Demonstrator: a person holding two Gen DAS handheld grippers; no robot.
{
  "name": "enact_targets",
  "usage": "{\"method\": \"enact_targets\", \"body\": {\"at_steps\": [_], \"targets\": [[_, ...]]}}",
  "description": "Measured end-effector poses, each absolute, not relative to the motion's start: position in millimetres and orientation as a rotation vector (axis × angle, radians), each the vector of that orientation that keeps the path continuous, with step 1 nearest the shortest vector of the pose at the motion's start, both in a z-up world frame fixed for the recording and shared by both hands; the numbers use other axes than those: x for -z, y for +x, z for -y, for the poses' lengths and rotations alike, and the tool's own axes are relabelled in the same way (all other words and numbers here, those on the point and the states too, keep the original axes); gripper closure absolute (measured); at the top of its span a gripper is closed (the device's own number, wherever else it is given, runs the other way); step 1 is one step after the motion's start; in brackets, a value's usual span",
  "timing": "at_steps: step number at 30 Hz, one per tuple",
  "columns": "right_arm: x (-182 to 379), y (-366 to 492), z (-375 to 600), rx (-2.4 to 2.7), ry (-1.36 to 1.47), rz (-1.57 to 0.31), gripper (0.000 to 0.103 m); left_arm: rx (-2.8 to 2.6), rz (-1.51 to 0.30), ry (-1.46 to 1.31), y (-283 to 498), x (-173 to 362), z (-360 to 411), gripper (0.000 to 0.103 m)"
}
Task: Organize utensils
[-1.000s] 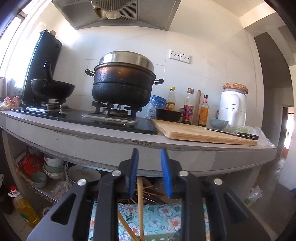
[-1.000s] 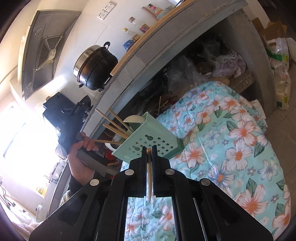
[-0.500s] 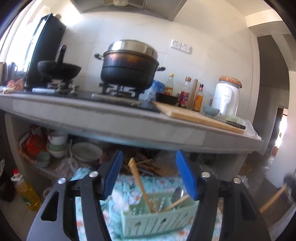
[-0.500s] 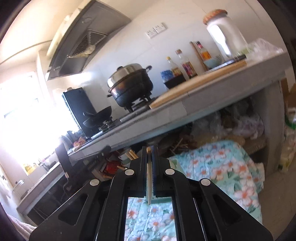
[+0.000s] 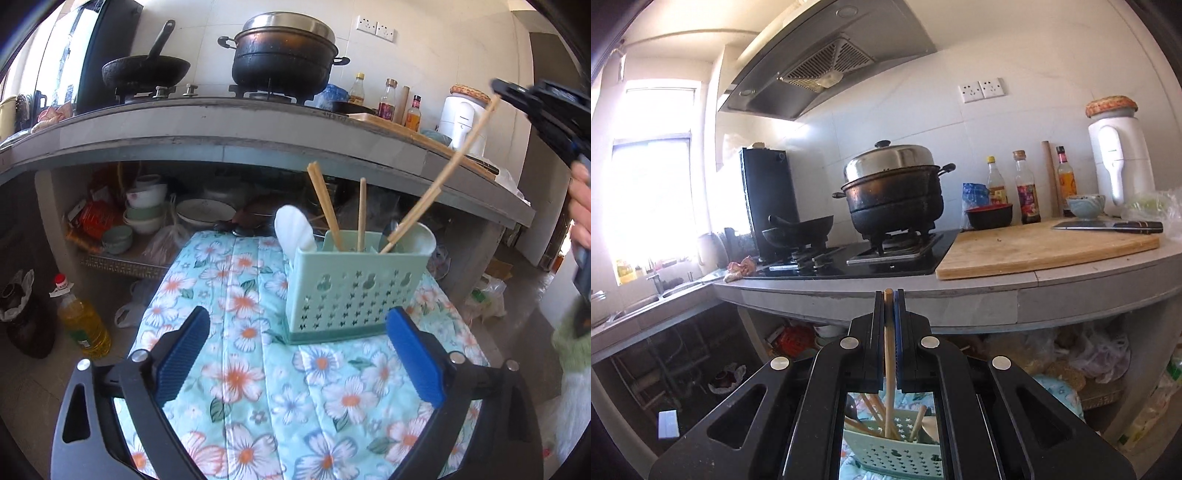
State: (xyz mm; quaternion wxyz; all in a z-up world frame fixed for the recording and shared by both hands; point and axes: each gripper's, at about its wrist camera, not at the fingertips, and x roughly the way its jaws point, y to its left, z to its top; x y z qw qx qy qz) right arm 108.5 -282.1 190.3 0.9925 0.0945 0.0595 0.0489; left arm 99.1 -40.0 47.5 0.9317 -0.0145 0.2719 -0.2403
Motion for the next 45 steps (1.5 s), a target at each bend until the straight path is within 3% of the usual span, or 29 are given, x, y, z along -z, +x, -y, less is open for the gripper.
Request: {"method": "enact_targets", "body": {"at_steps": [11,15,22,27,30,37,45], "targets": [[-127,148,237,-0.063,-0.034,-0.226,0.096,0.465,-0.557,0.004,87,-39,47,0.005],[-119,115,242,-0.083,0.019,-0.195,0.065,0.445,-0.549,0.024,85,-39,48,0.005],[-116,60,251,-0.09,0.115,-0.183,0.046,0.364,-0.526,0.037,80,-42,52,0.005],[-79,50,236,0.052,0.07,-0.334,0.017,0.256,-0.525,0.112,81,-43,60,0.005],[-48,58,225,0.201,0.013,-0.465,0.011,0.157,-0.551,0.214,87,-37,69,0.005],[-7,68,219,0.308,0.031,-0.64,0.008,0.045,-0.673,0.245,103,-26,66,0.005],[-7,65,231,0.378,0.038,-0.639,0.008,-0.022,-0.664,0.211,103,-28,60,0.005]]}}
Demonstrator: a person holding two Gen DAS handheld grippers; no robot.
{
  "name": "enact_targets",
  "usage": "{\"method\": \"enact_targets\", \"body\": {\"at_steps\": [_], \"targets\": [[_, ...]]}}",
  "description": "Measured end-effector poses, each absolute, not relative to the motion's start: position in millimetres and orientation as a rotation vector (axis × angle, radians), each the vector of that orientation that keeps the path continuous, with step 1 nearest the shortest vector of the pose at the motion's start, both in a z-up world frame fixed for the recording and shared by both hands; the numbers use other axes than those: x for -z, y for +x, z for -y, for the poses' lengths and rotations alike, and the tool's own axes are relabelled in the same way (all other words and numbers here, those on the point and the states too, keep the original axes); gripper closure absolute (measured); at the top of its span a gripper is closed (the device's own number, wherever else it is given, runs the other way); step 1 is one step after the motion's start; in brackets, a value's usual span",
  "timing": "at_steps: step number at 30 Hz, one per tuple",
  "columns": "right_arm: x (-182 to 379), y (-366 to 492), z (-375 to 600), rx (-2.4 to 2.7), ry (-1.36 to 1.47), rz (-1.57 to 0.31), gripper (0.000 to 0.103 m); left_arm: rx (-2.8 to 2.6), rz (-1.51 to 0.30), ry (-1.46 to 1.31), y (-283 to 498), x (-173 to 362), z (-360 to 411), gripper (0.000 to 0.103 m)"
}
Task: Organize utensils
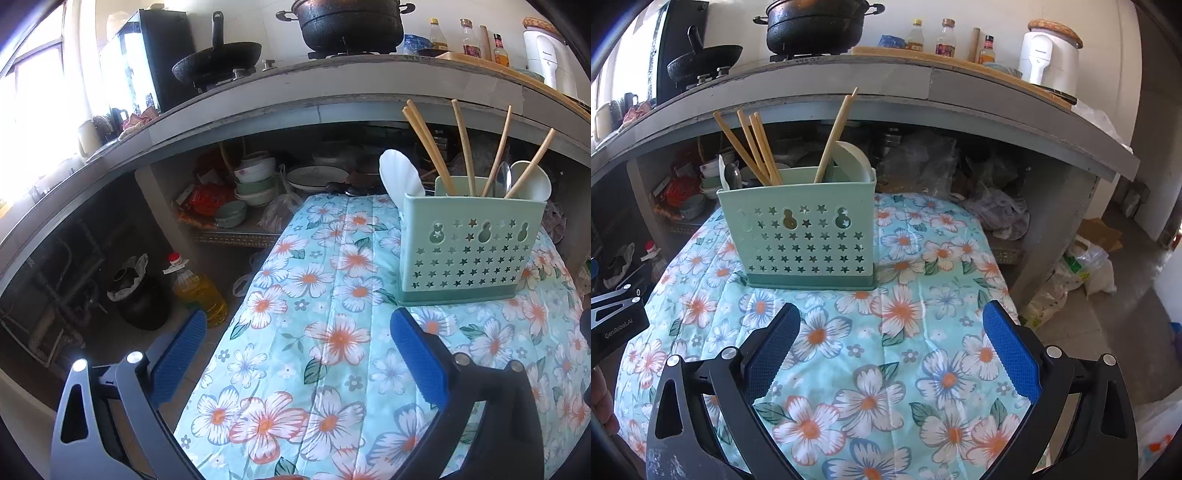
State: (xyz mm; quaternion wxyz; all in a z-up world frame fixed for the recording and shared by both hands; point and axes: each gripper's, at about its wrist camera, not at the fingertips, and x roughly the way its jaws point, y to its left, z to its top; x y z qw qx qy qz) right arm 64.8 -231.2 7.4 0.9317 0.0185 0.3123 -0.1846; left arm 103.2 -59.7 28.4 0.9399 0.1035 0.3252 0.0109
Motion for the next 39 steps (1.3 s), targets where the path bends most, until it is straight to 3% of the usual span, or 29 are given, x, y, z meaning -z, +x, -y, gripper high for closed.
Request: {"method": "enact_targets", "body": {"at_steps": [39], "targets": [[-17,70,230,0.398,0.037,-0.631,0.008,-0.054,-0.681,0.182,107,-27,47,0.005]]}}
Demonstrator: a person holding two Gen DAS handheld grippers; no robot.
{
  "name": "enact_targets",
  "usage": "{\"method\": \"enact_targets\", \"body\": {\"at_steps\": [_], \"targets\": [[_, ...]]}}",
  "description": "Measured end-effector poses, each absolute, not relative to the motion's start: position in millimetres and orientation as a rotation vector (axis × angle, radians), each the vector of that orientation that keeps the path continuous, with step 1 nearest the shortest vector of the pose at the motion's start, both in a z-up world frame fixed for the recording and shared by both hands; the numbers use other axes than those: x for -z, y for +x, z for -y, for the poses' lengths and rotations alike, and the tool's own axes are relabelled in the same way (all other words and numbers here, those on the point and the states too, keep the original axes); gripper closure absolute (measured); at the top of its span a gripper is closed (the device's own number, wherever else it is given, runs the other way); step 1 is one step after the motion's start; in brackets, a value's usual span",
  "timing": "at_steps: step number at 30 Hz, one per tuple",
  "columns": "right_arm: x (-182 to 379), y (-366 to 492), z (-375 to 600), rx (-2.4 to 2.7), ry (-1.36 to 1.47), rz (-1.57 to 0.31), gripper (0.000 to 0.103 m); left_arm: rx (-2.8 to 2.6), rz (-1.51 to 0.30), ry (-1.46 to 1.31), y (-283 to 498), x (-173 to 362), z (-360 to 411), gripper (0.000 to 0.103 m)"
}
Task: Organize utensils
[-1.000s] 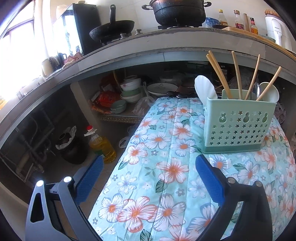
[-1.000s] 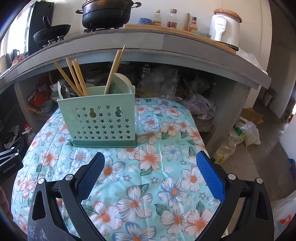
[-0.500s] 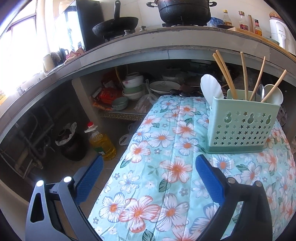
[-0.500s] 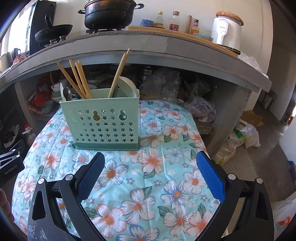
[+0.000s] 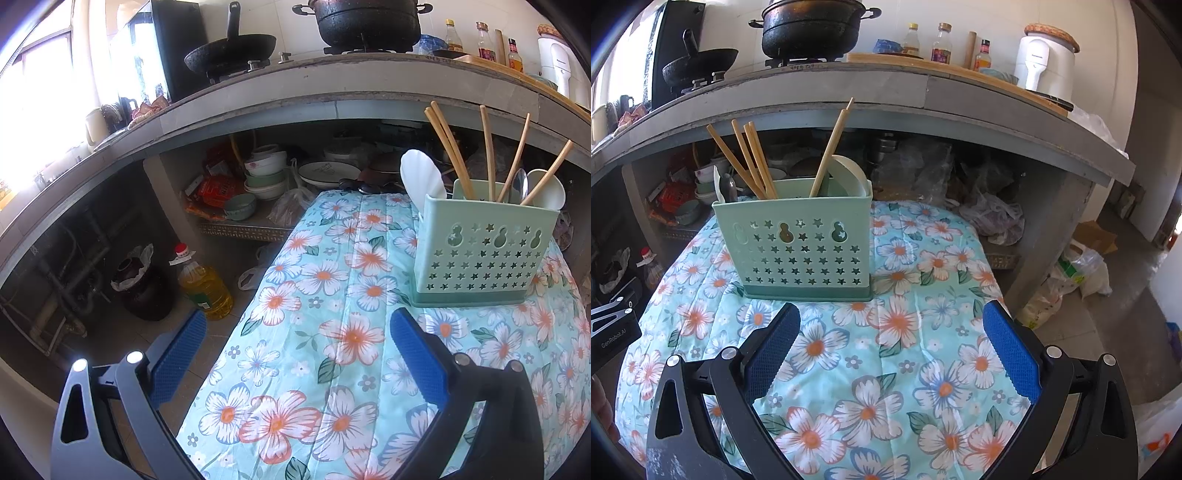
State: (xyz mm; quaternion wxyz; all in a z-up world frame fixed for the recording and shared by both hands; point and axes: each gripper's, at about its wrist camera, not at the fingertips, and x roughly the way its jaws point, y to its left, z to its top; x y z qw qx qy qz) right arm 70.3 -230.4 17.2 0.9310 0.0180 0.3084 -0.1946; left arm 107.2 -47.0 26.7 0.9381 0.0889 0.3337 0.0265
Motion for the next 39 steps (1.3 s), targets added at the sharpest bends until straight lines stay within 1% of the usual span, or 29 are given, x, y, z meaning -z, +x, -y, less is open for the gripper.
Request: {"method": "enact_targets", "body": {"at_steps": [39], "targets": [[-20.6,68.9,231.7,0.403,0.032,-0.623,0.008,-0.057,-0.679,0.181,107.6,-28.6,46.1,0.005]]}}
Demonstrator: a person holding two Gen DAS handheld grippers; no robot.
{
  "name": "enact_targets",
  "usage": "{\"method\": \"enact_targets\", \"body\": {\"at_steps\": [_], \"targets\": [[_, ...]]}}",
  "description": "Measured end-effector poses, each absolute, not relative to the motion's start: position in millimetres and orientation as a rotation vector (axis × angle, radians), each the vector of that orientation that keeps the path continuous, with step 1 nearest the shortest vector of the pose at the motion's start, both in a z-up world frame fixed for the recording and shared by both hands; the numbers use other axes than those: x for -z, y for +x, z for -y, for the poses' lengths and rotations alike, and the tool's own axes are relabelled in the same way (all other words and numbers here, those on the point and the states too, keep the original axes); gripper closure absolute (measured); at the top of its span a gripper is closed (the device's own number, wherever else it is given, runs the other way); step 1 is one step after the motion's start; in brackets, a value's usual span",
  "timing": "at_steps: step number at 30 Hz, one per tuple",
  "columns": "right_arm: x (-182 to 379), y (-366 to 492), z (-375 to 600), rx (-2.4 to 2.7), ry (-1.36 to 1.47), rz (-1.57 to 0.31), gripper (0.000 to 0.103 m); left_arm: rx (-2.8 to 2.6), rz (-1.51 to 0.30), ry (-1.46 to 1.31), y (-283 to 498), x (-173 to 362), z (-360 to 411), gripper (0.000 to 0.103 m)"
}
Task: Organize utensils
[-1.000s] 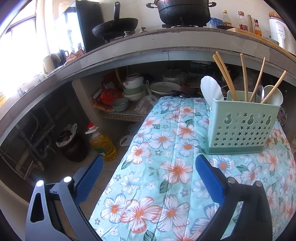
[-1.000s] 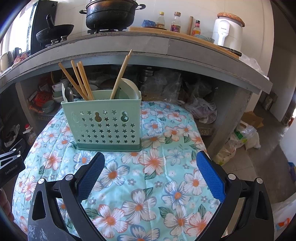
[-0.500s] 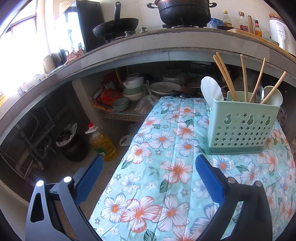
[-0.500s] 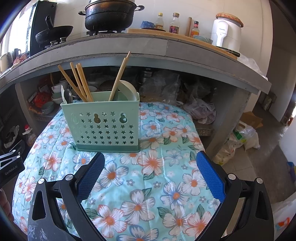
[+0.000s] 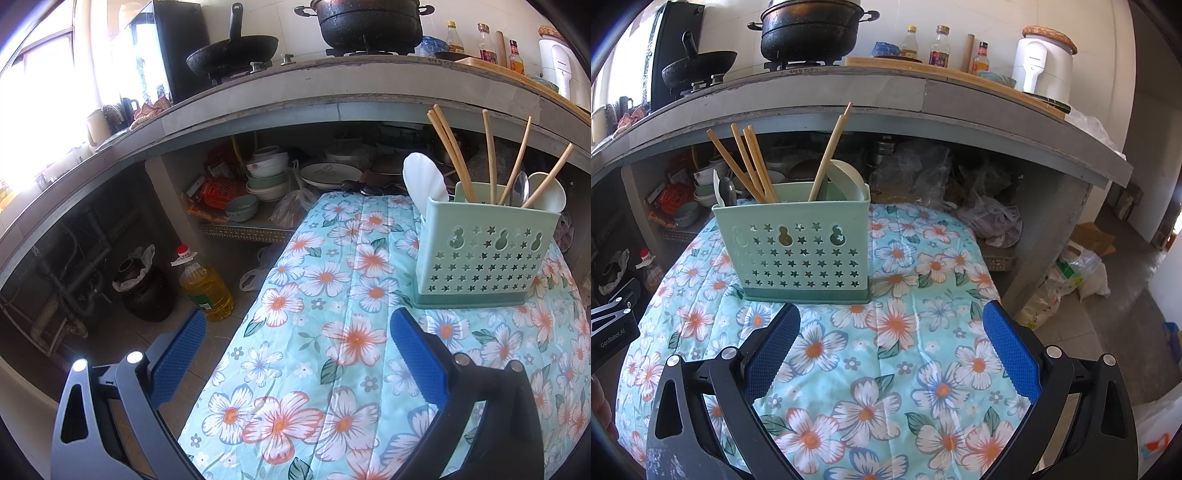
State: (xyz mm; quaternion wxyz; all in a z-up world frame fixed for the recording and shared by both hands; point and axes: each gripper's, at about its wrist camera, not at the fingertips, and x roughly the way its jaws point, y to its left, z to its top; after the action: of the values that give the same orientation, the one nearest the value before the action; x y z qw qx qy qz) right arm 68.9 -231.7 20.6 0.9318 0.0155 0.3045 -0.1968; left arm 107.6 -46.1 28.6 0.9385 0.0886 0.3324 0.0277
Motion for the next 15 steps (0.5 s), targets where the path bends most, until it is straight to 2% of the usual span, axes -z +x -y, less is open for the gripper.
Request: {"method": "enact_targets", "body": {"at_steps": [15], "targets": [[-19.7,69.0,231.4,0.404,0.031,-0.624,0.008,-0.057,-0.678,0.182,107.1,-28.6,45.0,0.005]]}}
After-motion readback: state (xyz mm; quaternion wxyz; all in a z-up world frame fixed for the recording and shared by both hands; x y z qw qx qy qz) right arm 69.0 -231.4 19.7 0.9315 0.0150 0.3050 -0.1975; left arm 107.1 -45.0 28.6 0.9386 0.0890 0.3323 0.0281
